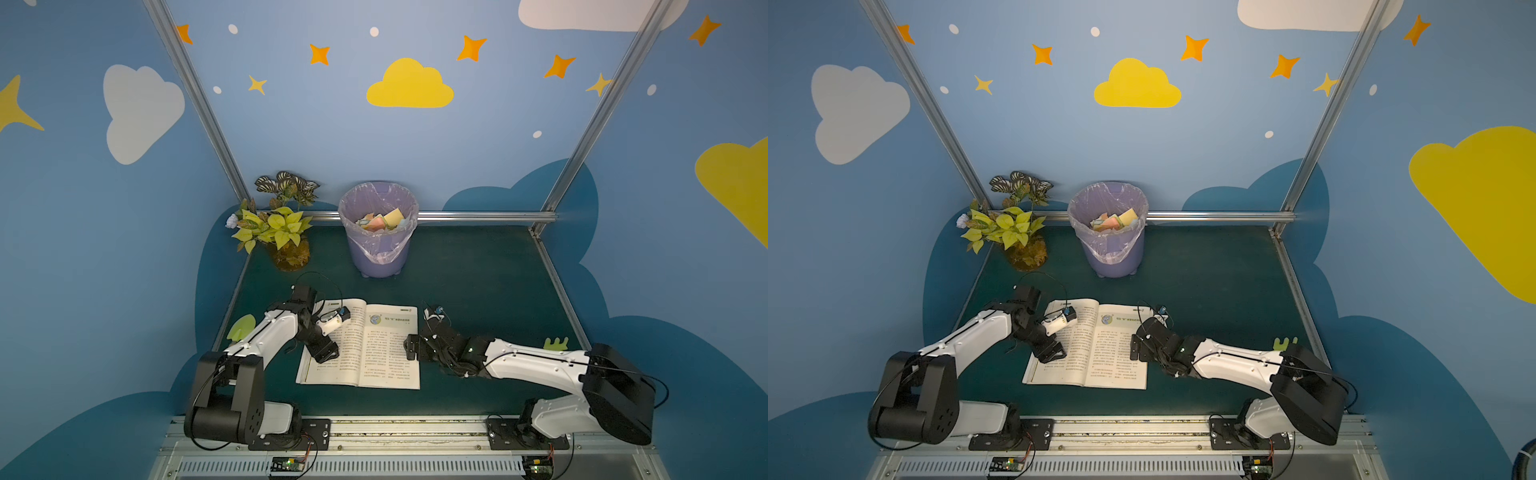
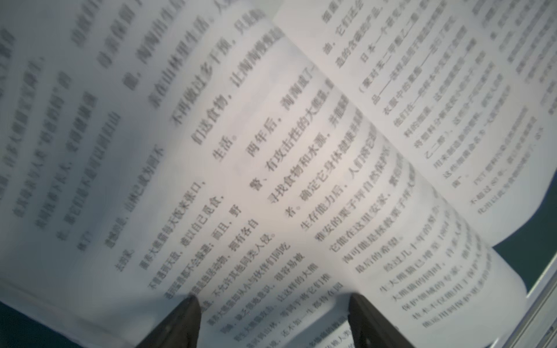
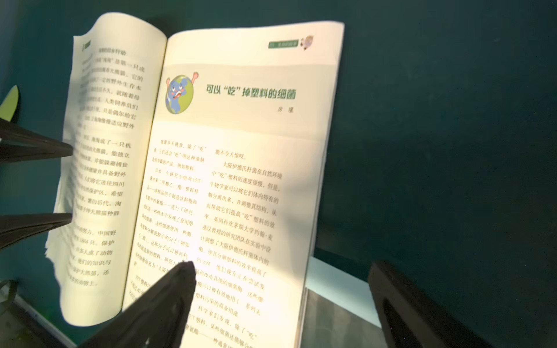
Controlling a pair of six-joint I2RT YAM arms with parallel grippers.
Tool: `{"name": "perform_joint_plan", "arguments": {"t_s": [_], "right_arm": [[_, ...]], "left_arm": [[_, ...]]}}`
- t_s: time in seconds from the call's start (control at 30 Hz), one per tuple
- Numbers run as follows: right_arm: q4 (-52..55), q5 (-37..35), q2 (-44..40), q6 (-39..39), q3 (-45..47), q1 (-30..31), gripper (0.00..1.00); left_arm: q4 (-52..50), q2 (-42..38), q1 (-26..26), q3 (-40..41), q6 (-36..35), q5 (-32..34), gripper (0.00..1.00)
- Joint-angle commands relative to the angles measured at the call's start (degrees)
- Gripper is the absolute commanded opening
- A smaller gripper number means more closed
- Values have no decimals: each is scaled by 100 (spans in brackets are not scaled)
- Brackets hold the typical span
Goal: Peel off the used sticky note
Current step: Turn the page of the book at the center of the board.
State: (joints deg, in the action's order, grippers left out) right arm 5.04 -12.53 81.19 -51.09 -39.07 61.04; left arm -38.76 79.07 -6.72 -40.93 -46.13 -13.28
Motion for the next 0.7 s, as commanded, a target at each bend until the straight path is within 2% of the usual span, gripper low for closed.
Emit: {"name": "perform_joint_plan", "arguments": {"t_s": [0.0,0.17,0.67], "right_arm": [[-638,158,196,-229,31,106,96],[-809,197,370,-326,31,178,96],[-1166,291,706,-498,305,194,96]], "left_arm": [[228,9,-240,151,52,391,79],[368,7,-525,277,170,593,78],[386,-95,-685,323,268,641,76]]}}
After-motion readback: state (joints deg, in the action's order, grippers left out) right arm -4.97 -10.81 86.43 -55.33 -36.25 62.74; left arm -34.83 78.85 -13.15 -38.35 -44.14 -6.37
